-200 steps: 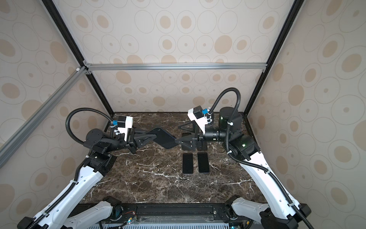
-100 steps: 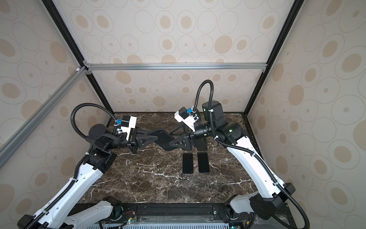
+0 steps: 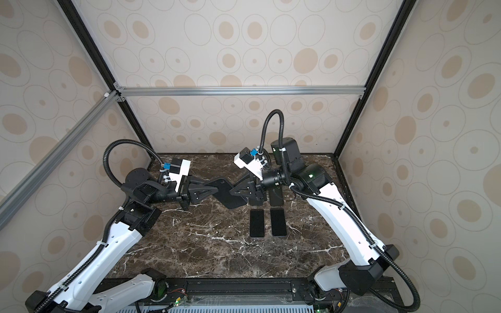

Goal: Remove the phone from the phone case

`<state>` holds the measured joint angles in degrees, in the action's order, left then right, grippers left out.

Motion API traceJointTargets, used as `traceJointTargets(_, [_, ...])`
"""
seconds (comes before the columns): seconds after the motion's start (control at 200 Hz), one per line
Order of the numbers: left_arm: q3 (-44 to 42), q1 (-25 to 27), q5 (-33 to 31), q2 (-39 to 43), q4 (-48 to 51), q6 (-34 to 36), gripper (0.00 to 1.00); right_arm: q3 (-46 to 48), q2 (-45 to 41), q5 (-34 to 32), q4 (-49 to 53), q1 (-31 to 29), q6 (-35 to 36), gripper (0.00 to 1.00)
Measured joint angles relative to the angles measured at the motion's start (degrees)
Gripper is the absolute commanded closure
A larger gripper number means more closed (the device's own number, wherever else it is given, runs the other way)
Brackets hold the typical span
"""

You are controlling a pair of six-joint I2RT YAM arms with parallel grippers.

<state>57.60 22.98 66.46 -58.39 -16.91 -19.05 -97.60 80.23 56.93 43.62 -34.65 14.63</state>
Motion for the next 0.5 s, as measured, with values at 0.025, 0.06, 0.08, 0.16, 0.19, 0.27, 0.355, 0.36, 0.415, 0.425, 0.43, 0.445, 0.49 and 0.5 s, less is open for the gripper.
traceJointTargets(0.025, [0.0, 0.0, -0.09, 0.0, 0.09, -0.37, 1.0, 0.02, 0.0, -0.11, -0.17, -0.07, 0.15, 0.92])
traceJointTargets(0.06, [0.04, 0.0, -0.07, 0.0, 0.17, -0.76, 1.0, 0.15, -0.04, -0.22, -0.55, -0.11, 0.48, 0.95])
traceJointTargets(0.08, [0.07, 0.0, -0.09, 0.0, 0.2, -0.9, 1.0, 0.33, -0.11, -0.31, -0.81, -0.13, 0.48, 0.96])
traceJointTargets(0.16, [0.07, 0.0, -0.15, -0.02, 0.28, -1.16, 1.0, 1.07, -0.52, -0.46, -1.7, -0.13, 0.35, 1.0])
traceJointTargets(0.19, [0.07, 0.0, -0.17, -0.02, 0.28, -1.29, 1.0, 1.4, -0.72, -0.52, -2.16, -0.13, 0.15, 1.0])
traceJointTargets(0.27, [0.07, 0.0, -0.39, -0.02, 0.02, -1.84, 0.77, 2.58, -1.42, -0.81, -3.89, -0.15, -1.07, 1.0])
traceJointTargets(0.355, [0.0, 0.0, -1.62, -0.02, -1.97, -2.25, 0.36, 4.72, -2.71, -1.22, -6.62, -0.26, -4.22, 1.0])
traceJointTargets(0.36, [0.0, 0.0, -1.7, -0.02, -2.08, -2.25, 0.34, 4.94, -2.86, -1.33, -6.82, -0.28, -4.59, 1.0])
traceJointTargets(0.415, [-0.28, 0.0, -2.69, 0.26, -4.2, -2.69, 0.25, 7.13, -4.11, -1.81, -8.98, -0.35, -7.23, 1.0])
traceJointTargets(0.425, [-0.35, 0.0, -2.84, 0.35, -4.57, -2.8, 0.24, 7.56, -4.35, -1.9, -9.46, -0.35, -7.67, 1.0])
traceJointTargets(0.43, [-0.39, 0.0, -2.89, 0.37, -4.68, -2.91, 0.23, 7.72, -4.44, -1.95, -9.64, -0.35, -7.85, 1.0])
traceJointTargets(0.445, [-0.55, 0.0, -3.1, 0.52, -5.27, -3.06, 0.22, 8.5, -4.87, -2.21, -10.62, -0.35, -8.9, 1.0])
traceJointTargets(0.49, [-1.29, 0.0, -3.85, 0.94, -7.02, -3.78, 0.21, 10.16, -5.86, -2.82, -12.9, -0.35, -11.06, 1.0])
traceJointTargets(0.5, [-1.51, 0.0, -4.0, 1.01, -7.34, -4.02, 0.21, 10.56, -6.12, -2.95, -13.51, -0.35, -11.54, 1.0])
